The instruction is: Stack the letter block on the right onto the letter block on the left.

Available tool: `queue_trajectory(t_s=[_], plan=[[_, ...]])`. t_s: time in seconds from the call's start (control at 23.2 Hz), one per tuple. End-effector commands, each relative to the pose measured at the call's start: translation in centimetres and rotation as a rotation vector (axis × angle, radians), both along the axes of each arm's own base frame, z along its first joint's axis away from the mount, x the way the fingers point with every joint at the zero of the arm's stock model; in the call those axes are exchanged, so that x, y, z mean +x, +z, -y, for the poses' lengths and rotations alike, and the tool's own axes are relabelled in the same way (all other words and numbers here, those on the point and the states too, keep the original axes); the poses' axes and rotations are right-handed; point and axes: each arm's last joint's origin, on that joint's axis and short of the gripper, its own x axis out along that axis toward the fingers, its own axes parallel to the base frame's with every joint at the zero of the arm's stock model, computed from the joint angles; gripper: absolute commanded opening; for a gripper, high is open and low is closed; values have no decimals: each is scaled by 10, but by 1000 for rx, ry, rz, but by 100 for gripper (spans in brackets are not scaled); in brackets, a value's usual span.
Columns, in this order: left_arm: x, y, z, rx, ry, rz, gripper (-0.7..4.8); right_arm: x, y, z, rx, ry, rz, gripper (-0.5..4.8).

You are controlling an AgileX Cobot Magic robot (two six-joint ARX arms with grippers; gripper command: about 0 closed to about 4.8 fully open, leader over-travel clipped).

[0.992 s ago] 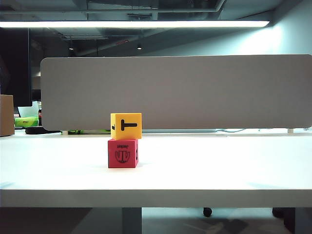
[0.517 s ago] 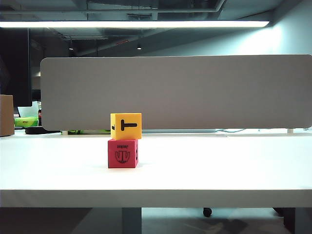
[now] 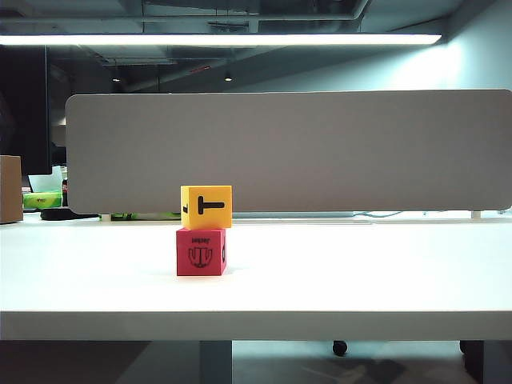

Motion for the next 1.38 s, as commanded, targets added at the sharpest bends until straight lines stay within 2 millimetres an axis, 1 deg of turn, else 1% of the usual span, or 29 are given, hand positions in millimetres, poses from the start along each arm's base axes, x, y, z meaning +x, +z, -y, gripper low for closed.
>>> queue_trajectory(t_s=[0.04, 0.17, 0.26, 0.39, 0.56, 1.12, 1.29, 1.38], plan=[[0, 3, -1, 30, 29, 23, 26, -1, -4, 2, -21, -33, -28, -2], [0, 3, -1, 18, 49, 20, 26, 1, -9, 3, -30, -100, -31, -2], [0, 2, -3, 12, 93, 10, 26, 3, -14, 2, -27, -128, -42, -1], [0, 1, -5, -8, 160, -6, 26, 4, -23, 0, -44, -109, -56, -1], [0, -4, -5, -10, 166, -51, 26, 6, -33, -3, -80, -110, -76, -1], [0, -5, -5, -9, 167, -67, 26, 6, -35, -2, -104, -113, -89, -1], [0, -5, -5, -9, 167, -67, 26, 8, -32, 14, -58, -178, -75, -1], [0, -5, -5, -9, 170, -67, 26, 9, -32, 27, 29, -148, -74, -1]])
